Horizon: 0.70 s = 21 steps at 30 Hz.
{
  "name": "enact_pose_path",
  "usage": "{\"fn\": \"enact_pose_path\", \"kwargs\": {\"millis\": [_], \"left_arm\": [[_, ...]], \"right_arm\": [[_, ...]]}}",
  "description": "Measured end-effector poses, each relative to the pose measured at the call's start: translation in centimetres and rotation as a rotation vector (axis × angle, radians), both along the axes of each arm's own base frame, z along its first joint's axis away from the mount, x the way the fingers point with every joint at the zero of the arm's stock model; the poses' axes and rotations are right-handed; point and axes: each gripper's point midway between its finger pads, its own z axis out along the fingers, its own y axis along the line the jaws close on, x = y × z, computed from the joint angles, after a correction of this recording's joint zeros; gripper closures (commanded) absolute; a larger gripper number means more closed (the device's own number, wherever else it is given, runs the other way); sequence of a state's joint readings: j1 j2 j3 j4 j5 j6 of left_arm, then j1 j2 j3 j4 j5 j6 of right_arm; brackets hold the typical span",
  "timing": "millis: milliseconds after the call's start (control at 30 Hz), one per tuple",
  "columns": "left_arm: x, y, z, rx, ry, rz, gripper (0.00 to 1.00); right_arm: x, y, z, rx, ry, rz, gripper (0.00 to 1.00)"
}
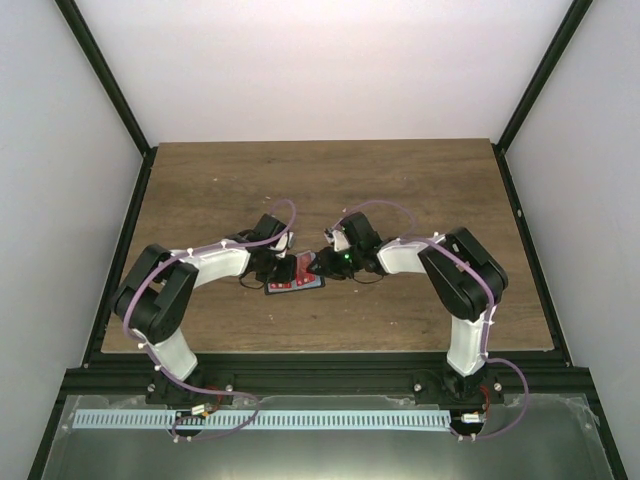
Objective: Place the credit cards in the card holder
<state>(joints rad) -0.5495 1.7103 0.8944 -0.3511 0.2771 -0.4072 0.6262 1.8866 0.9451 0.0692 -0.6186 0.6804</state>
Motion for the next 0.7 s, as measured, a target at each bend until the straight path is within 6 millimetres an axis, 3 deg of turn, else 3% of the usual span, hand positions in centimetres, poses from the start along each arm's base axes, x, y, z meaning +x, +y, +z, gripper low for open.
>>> {"fn": "enact_pose_path", "kwargs": {"millis": [333,700], "left_arm": [[0.1,-0.1,-0.1,-0.018,0.002,-0.005,0.96],[0.0,0.2,0.1,0.002,-0.008,0.008,0.93]], "right_arm": [[-1.2,1.5,1.5,0.122,0.056,0.069,0.67],[-1.4,1.9,2.2,0.145,0.065,0.090,0.67]]}}
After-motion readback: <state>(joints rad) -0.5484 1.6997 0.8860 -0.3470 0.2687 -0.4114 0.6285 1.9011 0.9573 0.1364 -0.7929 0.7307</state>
